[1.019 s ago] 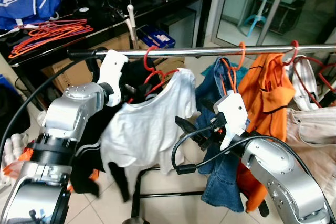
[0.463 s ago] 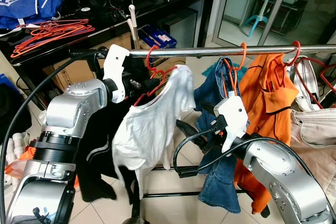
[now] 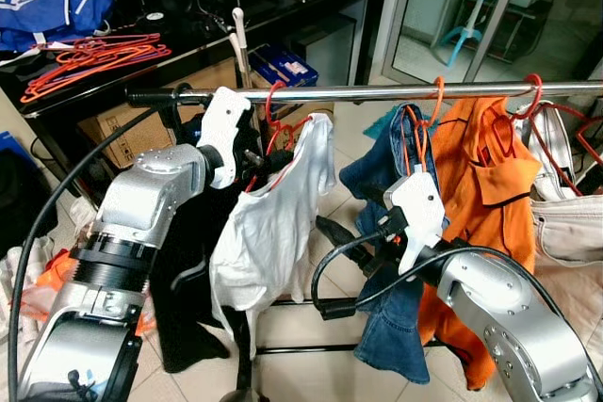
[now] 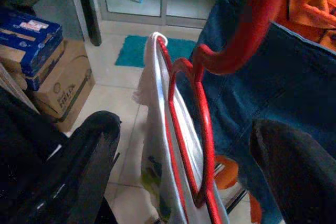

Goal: Hang hanger

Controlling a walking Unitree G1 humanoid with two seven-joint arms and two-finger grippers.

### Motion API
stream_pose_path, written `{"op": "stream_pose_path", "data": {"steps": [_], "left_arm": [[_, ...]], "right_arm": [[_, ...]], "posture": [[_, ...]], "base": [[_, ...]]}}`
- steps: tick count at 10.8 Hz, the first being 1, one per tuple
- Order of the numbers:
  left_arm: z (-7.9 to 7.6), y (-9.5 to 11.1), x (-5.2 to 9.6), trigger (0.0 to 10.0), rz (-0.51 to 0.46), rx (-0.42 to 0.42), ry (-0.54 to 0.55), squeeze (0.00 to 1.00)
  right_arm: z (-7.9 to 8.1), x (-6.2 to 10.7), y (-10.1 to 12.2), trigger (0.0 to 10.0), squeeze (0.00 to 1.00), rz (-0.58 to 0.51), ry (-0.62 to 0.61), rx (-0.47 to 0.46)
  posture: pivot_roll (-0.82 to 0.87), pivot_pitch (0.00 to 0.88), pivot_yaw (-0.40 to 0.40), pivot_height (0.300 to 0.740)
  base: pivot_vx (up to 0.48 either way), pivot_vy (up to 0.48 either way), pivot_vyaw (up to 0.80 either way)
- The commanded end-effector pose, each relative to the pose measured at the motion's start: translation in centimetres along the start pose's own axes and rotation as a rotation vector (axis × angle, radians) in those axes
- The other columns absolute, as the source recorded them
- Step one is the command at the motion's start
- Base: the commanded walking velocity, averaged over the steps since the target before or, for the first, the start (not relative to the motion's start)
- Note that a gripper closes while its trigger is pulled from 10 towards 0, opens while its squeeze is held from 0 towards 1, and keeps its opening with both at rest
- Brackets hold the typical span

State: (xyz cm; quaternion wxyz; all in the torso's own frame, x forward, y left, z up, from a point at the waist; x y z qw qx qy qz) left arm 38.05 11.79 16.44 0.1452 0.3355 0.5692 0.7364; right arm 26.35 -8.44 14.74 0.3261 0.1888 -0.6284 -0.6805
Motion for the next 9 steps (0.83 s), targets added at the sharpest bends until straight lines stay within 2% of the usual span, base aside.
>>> {"op": "stream_pose_path", "data": {"steps": [1, 6, 7, 9], "left_arm": [[0.35, 1.12, -0.36, 10.0, -0.015, -0.037, 0.027, 0.00], [-0.48, 1.36, -1.01, 10.0, -0.008, -0.087, 0.007, 0.00], [-0.20, 1.36, -0.76, 0.0, -0.003, -0.084, 0.027, 0.00], [-0.14, 1.36, -0.55, 0.0, 0.005, -0.111, 0.035, 0.00]], "right_arm": [[0.43, 0.04, 0.69, 10.0, 0.00, -0.020, 0.022, 0.001], [0.26, -0.01, 0.74, 10.0, 0.00, -0.019, 0.021, 0.004], [0.16, 0.04, 0.68, 10.0, 0.00, -0.017, 0.018, 0.002], [0.02, 0.09, 0.62, 10.0, 0.00, -0.015, 0.015, 0.003]], "posture": [[-0.09, 0.000, 0.054, 0.740], [-0.09, 0.000, 0.057, 0.740], [-0.08, 0.000, 0.059, 0.740], [-0.07, 0.000, 0.055, 0.740]], "base": [[0.000, 0.000, 0.00], [0.000, 0.000, 0.00], [0.000, 0.000, 0.00], [0.000, 0.000, 0.00]]}}
Point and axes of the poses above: a point about 5 cm out from each wrist's last joint towards the gripper, its own x axis pointing back from the gripper into the wrist, its own y axis along the axis of the wrist's last joint, z = x × y, the point moved 4 cm from there along -x, pointing out of the wrist towards the gripper, and after that the axes turned 9 degrees about -x, right-handed, at the moved point
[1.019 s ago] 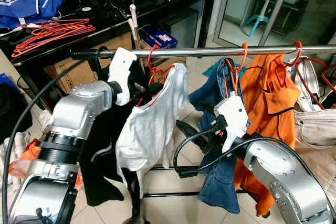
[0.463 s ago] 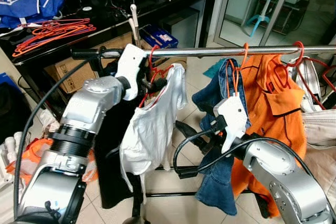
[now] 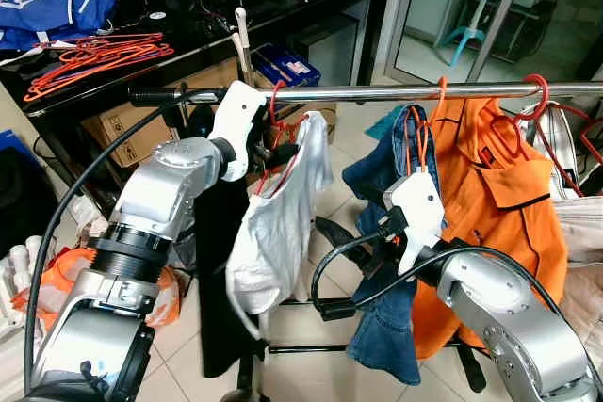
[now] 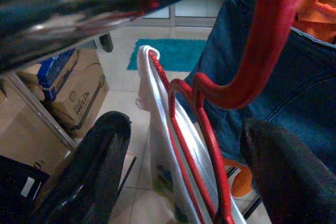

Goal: Hang hanger

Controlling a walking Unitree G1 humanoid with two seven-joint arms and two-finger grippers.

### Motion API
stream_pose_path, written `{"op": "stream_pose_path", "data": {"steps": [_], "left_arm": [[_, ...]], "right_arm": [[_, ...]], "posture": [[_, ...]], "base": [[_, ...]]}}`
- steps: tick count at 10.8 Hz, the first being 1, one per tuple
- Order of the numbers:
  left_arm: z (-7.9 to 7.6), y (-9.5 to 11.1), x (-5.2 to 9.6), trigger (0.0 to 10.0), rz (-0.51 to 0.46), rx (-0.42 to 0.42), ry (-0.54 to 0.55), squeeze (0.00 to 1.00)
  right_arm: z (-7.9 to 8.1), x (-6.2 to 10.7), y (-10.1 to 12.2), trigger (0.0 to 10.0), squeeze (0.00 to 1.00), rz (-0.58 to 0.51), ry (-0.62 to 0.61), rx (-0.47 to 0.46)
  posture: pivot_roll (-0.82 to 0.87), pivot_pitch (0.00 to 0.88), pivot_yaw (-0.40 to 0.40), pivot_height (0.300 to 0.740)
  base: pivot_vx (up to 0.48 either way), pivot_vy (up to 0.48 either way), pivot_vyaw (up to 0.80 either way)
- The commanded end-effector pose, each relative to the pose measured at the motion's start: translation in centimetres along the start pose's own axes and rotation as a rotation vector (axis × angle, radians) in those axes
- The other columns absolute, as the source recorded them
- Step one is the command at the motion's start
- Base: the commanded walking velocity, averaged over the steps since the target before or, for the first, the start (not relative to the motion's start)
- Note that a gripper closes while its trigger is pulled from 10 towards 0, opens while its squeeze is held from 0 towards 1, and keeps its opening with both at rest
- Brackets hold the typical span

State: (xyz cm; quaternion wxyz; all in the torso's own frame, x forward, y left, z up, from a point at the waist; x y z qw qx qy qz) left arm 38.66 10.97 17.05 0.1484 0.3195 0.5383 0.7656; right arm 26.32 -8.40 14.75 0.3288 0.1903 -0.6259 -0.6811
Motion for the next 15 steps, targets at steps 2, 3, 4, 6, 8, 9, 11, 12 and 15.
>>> {"op": "stream_pose_path", "data": {"steps": [2, 3, 4, 6, 8, 9, 11, 12, 15], "left_arm": [[-0.3, 0.2, 0.3, 4.9, 0.008, -0.033, -0.010, 0.00], [-0.4, 0.0, 0.3, 10.0, 0.020, -0.044, -0.012, 0.00], [-0.4, -0.1, 0.3, 10.0, 0.030, -0.039, -0.008, 0.00], [-0.2, 0.0, 0.5, 10.0, 0.039, -0.044, -0.001, 0.00], [-0.1, 0.1, 0.5, 10.0, 0.052, -0.032, 0.007, 0.00], [-0.2, 0.1, 0.5, 10.0, 0.059, -0.034, 0.002, 0.00], [0.1, 0.2, 0.7, 8.3, 0.067, -0.030, 0.015, 0.00], [0.2, 0.4, 0.8, 4.0, 0.063, -0.028, 0.017, 0.00], [0.3, 1.2, 0.8, 0.0, 0.043, -0.041, 0.020, 0.00]], "right_arm": [[0.0, 0.1, 0.5, 10.0, 0.00, -0.010, 0.013, 0.009], [0.1, 0.1, 0.5, 10.0, 0.00, -0.008, 0.016, 0.009], [0.1, 0.1, 0.4, 10.0, 0.00, -0.005, 0.018, 0.008], [0.2, 0.0, 0.3, 10.0, 0.00, 0.000, 0.023, 0.009], [0.2, 0.0, 0.3, 10.0, 0.00, 0.005, 0.025, 0.013], [0.2, 0.0, 0.3, 10.0, 0.00, 0.005, 0.027, 0.012], [0.3, -0.2, 0.3, 10.0, 0.00, 0.006, 0.030, 0.011], [0.3, -0.2, 0.4, 10.0, 0.00, 0.005, 0.030, 0.013], [0.1, -0.4, 0.5, 10.0, 0.00, 0.002, 0.029, 0.018]], "posture": [[-0.07, 0.000, 0.052, 0.740], [-0.07, 0.000, 0.051, 0.740], [-0.07, 0.000, 0.050, 0.740], [-0.07, 0.000, 0.049, 0.740], [-0.06, 0.000, 0.048, 0.740], [-0.06, 0.000, 0.048, 0.740], [-0.06, 0.000, 0.045, 0.740], [-0.06, 0.000, 0.043, 0.740], [-0.05, 0.000, 0.048, 0.740]], "base": [[0.000, 0.000, 0.00], [0.000, 0.000, 0.00], [0.000, 0.000, 0.00], [0.000, 0.000, 0.00], [0.000, 0.000, 0.00], [0.000, 0.000, 0.00], [0.000, 0.000, 0.00], [0.000, 0.000, 0.00], [0.000, 0.000, 0.00]]}}
Point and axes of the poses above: a point about 5 cm out from each wrist's last joint towards the gripper, its own x axis pointing back from the gripper into the wrist, its own y axis along the axis of the wrist's last joint, z = x × y, the point moved 4 cm from there along -x, pointing out of the wrist towards the gripper, and after that the axes turned 9 degrees about -x, right-handed, at the moved point
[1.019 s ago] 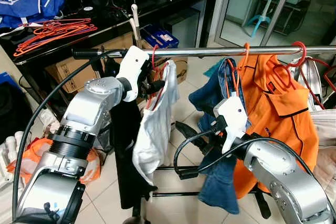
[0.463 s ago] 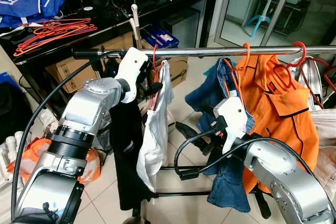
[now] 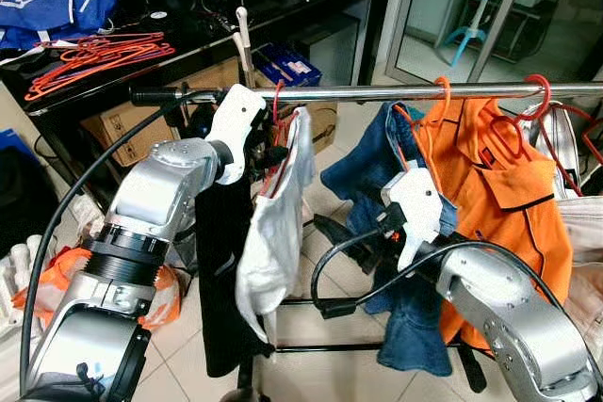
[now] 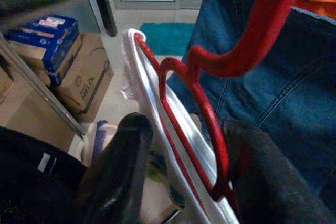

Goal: Hang hanger

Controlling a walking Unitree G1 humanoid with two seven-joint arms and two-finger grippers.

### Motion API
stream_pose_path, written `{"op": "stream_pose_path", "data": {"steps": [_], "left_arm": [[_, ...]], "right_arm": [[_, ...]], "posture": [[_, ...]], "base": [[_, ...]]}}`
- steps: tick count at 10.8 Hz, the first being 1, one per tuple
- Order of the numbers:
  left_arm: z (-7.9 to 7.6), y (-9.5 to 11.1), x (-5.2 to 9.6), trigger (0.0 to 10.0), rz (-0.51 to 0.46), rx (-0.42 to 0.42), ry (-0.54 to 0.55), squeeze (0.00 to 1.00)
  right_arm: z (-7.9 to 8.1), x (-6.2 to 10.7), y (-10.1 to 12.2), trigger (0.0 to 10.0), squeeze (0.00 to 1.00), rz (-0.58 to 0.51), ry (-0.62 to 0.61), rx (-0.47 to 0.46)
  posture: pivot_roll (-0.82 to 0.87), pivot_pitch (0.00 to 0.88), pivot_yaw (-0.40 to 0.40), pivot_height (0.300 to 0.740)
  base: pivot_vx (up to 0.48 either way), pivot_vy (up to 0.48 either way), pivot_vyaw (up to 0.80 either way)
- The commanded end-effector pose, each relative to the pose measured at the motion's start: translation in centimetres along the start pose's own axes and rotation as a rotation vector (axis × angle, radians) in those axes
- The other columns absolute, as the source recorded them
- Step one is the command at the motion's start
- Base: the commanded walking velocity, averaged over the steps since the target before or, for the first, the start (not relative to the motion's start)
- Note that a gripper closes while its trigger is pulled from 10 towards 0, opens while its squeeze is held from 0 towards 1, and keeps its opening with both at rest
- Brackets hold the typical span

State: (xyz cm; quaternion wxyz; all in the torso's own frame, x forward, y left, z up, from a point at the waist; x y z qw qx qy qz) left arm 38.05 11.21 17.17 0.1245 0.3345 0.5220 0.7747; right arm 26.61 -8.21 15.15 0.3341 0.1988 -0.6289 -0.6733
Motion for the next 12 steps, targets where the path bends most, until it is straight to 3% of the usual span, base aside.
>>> {"op": "stream_pose_path", "data": {"steps": [1, 2, 5, 6, 8, 12], "left_arm": [[0.3, 1.8, 0.4, 1.1, -0.056, -0.036, 0.008, 0.00], [-0.3, 2.4, 0.5, 10.0, -0.092, -0.037, -0.028, 0.00], [0.2, 1.8, 2.1, 10.0, -0.111, -0.020, 0.005, 0.00], [0.6, 0.9, 3.7, 10.0, -0.082, 0.000, 0.011, 1.00], [0.5, 0.4, 4.9, 10.0, -0.061, -0.012, 0.005, 1.00], [-0.8, 2.2, 6.2, 10.0, -0.189, 0.044, -0.107, 1.00]], "right_arm": [[0.1, -0.1, 0.1, 10.0, 0.00, -0.002, 0.009, -0.002], [0.2, -0.1, -0.1, 10.0, 0.00, 0.003, 0.010, -0.004], [0.4, 0.1, -0.3, 10.0, 0.00, 0.004, 0.004, -0.009], [0.7, 0.1, -0.4, 10.0, 0.00, 0.000, 0.000, -0.022], [1.2, -0.1, -0.7, 10.0, 0.00, -0.003, 0.004, -0.045], [1.9, -0.7, -0.9, 10.0, 0.00, -0.021, 0.000, -0.082]], "posture": [[-0.05, 0.000, 0.049, 0.740], [-0.05, 0.000, 0.051, 0.740], [-0.05, 0.000, 0.056, 0.740], [-0.05, 0.000, 0.056, 0.740], [-0.03, 0.000, 0.042, 0.740], [-0.01, 0.000, 0.038, 0.740]], "base": [[0.000, 0.000, 0.00], [0.000, 0.000, 0.00], [0.000, 0.000, 0.00], [0.000, 0.000, 0.00], [0.000, 0.000, 0.00], [0.000, 0.000, 0.00]]}}
Point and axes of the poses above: a point about 5 cm out from each wrist's last joint towards the gripper, its own x axis pointing back from the gripper into the wrist, its own y axis along the axis of the wrist's last joint, z = x × y, the point moved 4 cm from there along -x, pointing out of the wrist towards the gripper, and after that the axes turned 9 degrees about -x, right-handed, at the moved point
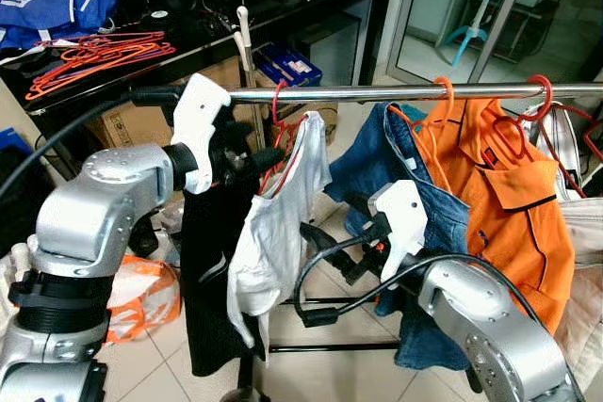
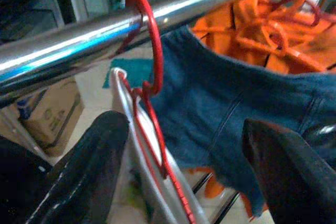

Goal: Hang hanger

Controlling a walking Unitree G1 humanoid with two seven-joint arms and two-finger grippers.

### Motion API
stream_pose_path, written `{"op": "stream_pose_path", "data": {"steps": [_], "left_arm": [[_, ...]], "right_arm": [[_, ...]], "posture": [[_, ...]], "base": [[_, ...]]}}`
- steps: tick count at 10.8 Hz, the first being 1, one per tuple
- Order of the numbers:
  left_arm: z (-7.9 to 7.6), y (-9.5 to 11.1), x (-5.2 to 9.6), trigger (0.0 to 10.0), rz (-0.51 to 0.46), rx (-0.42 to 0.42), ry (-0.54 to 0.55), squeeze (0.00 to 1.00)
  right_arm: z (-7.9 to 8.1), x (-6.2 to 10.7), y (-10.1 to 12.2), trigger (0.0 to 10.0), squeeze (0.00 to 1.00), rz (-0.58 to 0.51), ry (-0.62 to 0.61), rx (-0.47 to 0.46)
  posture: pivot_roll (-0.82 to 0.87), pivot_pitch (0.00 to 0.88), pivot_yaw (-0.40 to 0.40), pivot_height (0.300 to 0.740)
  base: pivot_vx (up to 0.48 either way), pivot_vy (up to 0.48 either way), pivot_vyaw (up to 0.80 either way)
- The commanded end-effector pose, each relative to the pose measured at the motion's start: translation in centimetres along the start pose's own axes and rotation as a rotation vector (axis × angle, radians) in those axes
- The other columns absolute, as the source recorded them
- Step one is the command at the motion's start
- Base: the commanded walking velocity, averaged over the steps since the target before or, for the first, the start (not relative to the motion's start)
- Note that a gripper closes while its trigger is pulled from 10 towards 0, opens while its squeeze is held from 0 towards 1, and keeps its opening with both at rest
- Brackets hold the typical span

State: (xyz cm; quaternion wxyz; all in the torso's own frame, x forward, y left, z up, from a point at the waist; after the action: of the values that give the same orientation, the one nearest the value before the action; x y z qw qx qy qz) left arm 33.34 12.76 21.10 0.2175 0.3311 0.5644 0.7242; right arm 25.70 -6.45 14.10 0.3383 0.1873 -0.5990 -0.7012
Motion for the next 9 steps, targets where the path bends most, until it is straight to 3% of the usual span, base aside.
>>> {"op": "stream_pose_path", "data": {"steps": [1, 3, 5, 8, 9], "left_arm": [[0.5, 0.4, -0.4, 10.0, 0.018, -0.015, 0.017, 0.00], [1.2, -0.7, -2.2, 10.0, 0.112, -0.038, 0.076, 0.00], [0.9, -1.1, -4.2, 10.0, 0.146, -0.023, 0.090, 0.00], [1.1, -0.9, -5.5, 10.0, 0.147, 0.014, 0.105, 0.00], [1.6, -1.6, -5.5, 10.0, 0.190, -0.008, 0.133, 0.00]], "right_arm": [[0.2, 0.0, 0.3, 10.0, 0.00, -0.008, 0.004, 0.004], [0.2, 0.1, 0.2, 10.0, 0.00, -0.004, 0.004, 0.010], [0.4, 0.3, 0.3, 10.0, 0.00, -0.005, 0.004, 0.021], [0.0, 0.5, 0.6, 10.0, 0.00, -0.020, -0.018, 0.031], [0.0, 0.5, 0.5, 10.0, 0.00, -0.018, -0.018, 0.036]], "posture": [[-0.01, 0.000, 0.042, 0.740], [-0.01, 0.000, 0.051, 0.740], [-0.02, 0.000, 0.064, 0.740], [-0.02, 0.000, 0.075, 0.740], [-0.02, 0.000, 0.076, 0.740]], "base": [[0.000, 0.000, 0.00], [0.000, 0.000, 0.00], [0.000, 0.000, 0.00], [0.000, 0.000, 0.00], [0.000, 0.000, 0.00]]}}
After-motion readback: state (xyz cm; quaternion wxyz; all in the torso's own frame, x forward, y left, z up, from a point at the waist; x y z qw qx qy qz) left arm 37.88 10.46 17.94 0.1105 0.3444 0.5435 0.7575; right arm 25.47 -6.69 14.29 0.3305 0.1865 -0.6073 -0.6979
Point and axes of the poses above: a point about 5 cm out from each wrist's last joint towards the gripper, its own x axis pointing back from the gripper into the wrist, its own y axis along the axis of the wrist's last joint, z = x × y, the point moved 4 cm from there along -x, pointing out of the wrist towards the gripper, and after that the axes turned 9 degrees about -x, right-handed, at the moved point
